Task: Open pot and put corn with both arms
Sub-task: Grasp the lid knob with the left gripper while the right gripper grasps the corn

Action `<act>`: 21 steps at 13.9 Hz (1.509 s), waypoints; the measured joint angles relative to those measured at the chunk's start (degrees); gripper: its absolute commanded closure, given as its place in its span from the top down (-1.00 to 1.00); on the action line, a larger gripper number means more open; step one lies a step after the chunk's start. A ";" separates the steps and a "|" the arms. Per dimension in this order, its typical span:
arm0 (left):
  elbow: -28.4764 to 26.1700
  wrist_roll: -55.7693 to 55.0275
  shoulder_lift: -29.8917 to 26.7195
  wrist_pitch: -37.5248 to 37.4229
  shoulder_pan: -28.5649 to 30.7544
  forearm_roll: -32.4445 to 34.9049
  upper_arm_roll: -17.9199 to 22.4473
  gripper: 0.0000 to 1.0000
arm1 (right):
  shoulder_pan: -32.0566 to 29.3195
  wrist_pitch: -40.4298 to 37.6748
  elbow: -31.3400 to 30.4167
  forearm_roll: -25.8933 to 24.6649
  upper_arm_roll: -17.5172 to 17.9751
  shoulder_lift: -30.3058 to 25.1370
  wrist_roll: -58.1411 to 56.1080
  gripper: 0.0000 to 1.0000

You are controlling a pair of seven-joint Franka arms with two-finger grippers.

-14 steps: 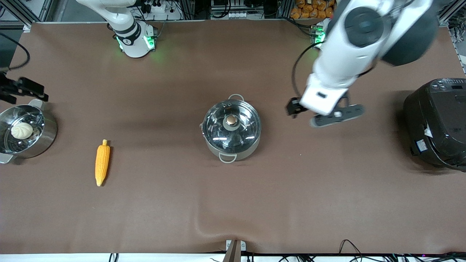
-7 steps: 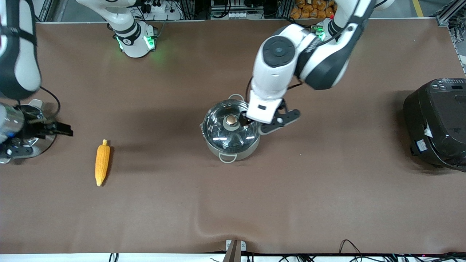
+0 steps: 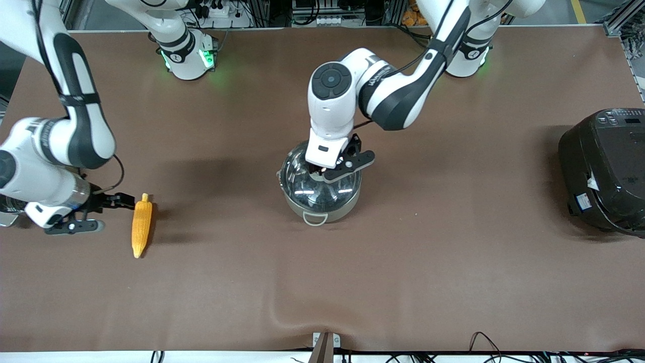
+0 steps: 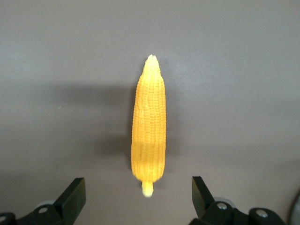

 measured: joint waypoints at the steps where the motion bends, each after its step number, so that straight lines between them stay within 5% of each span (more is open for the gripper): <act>1: 0.10 -0.01 0.53 0.70 -0.32 0.00 0.08 0.80 | -0.08 2.83 -0.72 -0.02 -0.08 1.46 -0.05 1.00; 9: 0.80 -0.02 3.67 3.43 -2.98 0.00 0.19 0.64 | -0.23 15.29 0.20 -0.13 -0.27 11.56 -1.26 1.00; 10: 0.83 -0.02 3.68 3.43 -2.97 0.00 0.22 0.62 | -0.23 15.32 0.52 -0.13 -0.27 12.20 -1.42 0.35; 11: 0.83 -0.02 3.73 3.45 -2.97 0.00 0.26 0.57 | -0.23 15.68 0.69 -0.13 -0.27 12.82 -1.53 -0.56; 12: 0.83 -0.02 3.81 3.50 -2.98 0.00 0.27 0.57 | -0.23 16.44 0.79 -0.13 -0.27 13.34 -1.61 -0.93; 19: 0.83 -0.02 4.33 3.53 -3.17 0.00 0.37 0.31 | -0.56 17.03 1.41 -0.13 -0.33 14.08 -4.49 -1.00; 21: 0.83 -0.02 4.37 3.54 -3.17 0.00 0.45 0.08 | -0.50 14.74 2.46 -0.13 -0.22 13.43 -4.76 -1.00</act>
